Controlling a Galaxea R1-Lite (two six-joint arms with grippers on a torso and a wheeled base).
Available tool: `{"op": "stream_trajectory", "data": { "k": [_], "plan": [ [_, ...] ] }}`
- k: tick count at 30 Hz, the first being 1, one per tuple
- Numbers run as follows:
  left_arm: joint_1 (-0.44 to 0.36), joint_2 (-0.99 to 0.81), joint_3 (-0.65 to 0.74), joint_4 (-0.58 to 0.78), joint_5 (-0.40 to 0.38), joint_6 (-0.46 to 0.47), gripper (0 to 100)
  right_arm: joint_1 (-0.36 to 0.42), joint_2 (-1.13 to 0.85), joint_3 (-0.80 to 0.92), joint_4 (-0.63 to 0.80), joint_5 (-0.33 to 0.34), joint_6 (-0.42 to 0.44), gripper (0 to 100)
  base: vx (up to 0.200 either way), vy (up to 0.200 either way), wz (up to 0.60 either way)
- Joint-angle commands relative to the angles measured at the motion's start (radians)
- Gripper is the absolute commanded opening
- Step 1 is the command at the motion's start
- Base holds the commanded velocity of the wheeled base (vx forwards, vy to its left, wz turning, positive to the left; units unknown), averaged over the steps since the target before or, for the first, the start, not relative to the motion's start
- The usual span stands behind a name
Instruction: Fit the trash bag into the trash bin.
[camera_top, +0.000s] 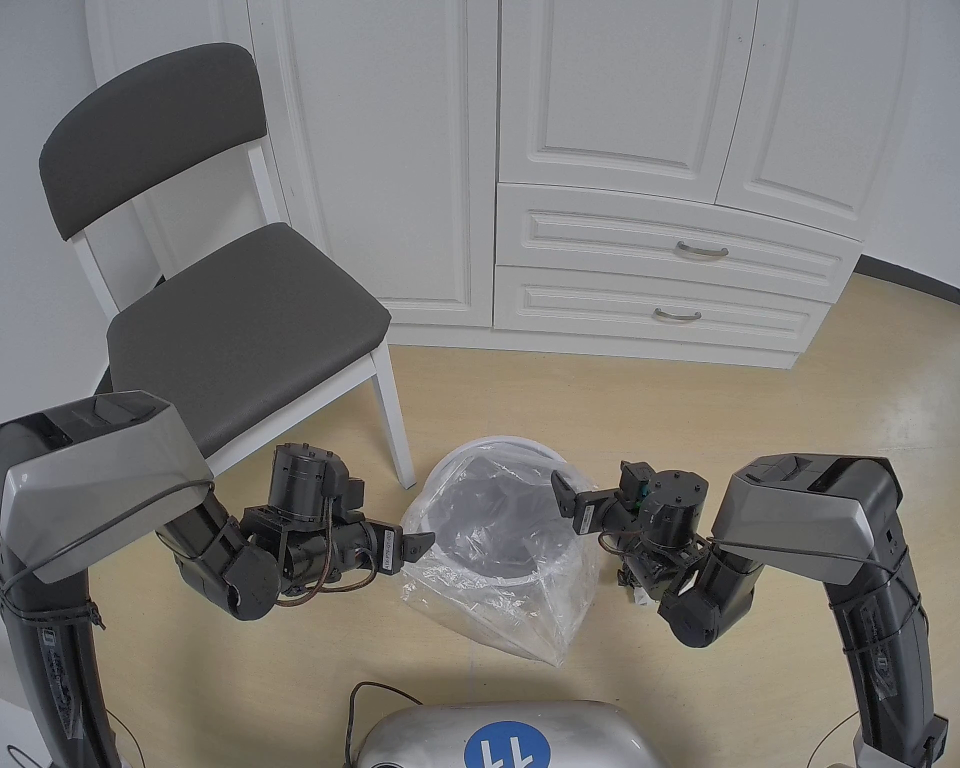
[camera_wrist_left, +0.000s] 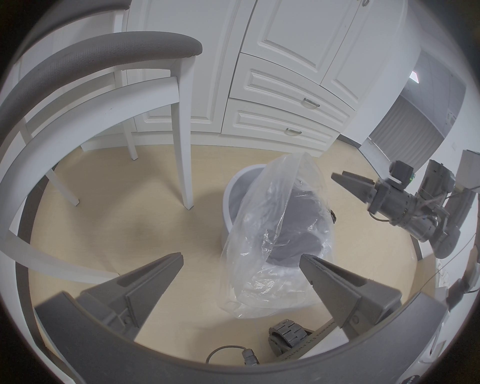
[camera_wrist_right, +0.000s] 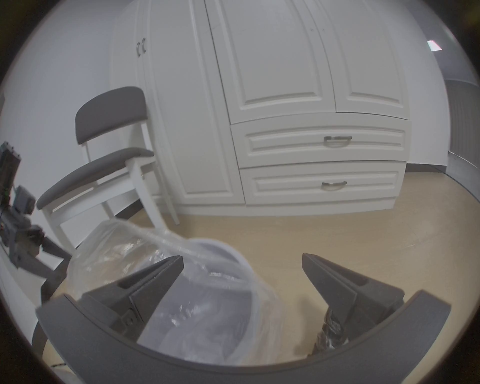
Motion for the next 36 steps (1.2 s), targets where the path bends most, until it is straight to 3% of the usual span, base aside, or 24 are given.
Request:
{"op": "stream_trajectory", "data": {
  "k": [1, 4, 5, 8, 11, 18, 24, 25, 35, 36],
  "plan": [
    [0.002, -0.001, 0.002, 0.000, 0.000, -0.001, 100, 0.002, -0.023, 0.049, 0.010, 0.050, -0.033, 100, 0.000, 0.000, 0.00],
    [0.010, 0.000, -0.001, 0.000, -0.002, -0.001, 100, 0.000, -0.011, 0.016, 0.037, 0.066, -0.080, 100, 0.000, 0.000, 0.00],
    [0.014, 0.002, -0.002, 0.000, -0.002, 0.001, 100, -0.004, -0.010, -0.022, 0.075, 0.095, -0.132, 100, 0.000, 0.000, 0.00],
    [0.018, 0.002, 0.001, 0.000, -0.003, 0.002, 100, -0.034, -0.040, -0.134, 0.268, 0.175, -0.284, 100, 0.000, 0.000, 0.00],
    [0.021, 0.005, -0.001, 0.000, -0.005, 0.002, 100, -0.035, -0.030, -0.237, 0.397, 0.222, -0.340, 100, 0.000, 0.000, 0.00],
    [0.021, 0.009, -0.001, 0.000, -0.005, 0.004, 100, -0.029, 0.075, -0.447, 0.481, 0.233, -0.376, 100, 0.000, 0.000, 0.00],
    [0.025, 0.008, -0.004, -0.002, -0.006, 0.004, 100, -0.035, 0.128, -0.499, 0.488, 0.230, -0.374, 100, 0.000, 0.000, 0.00],
    [0.025, 0.008, -0.004, -0.002, -0.006, 0.004, 100, -0.038, 0.136, -0.508, 0.489, 0.230, -0.374, 0, 0.000, 0.000, 0.00],
    [0.027, 0.011, 0.001, -0.043, -0.008, 0.001, 100, -0.034, 0.151, -0.596, 0.488, 0.225, -0.336, 0, 0.000, 0.000, 0.00],
    [0.027, 0.009, 0.001, -0.043, -0.008, -0.001, 100, -0.030, 0.156, -0.645, 0.488, 0.198, -0.307, 0, 0.000, 0.000, 0.00]
  ]
}}
